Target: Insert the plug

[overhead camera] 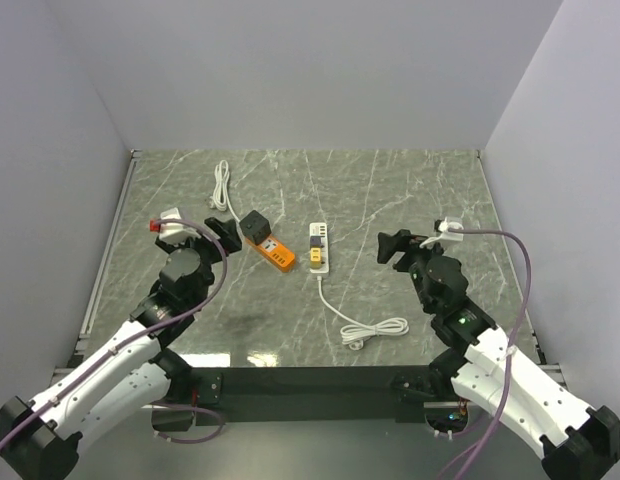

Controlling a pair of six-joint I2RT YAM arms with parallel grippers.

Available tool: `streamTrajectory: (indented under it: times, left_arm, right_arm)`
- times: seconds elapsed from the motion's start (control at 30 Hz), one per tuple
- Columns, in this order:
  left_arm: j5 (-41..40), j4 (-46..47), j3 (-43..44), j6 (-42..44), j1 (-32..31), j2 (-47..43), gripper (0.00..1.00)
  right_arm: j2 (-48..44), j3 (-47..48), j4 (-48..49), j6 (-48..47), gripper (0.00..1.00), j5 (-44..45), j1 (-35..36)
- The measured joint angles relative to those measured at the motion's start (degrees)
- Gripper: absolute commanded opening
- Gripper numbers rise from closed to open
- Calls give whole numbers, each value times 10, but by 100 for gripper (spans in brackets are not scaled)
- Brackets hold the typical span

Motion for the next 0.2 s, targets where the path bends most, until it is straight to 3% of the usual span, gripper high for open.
streamTrajectory:
  times: [0.2]
  left_arm:
    - [-10,-22,0,-1,0,0,100]
  right_arm:
    - [-23,0,1,-7,89,3,0]
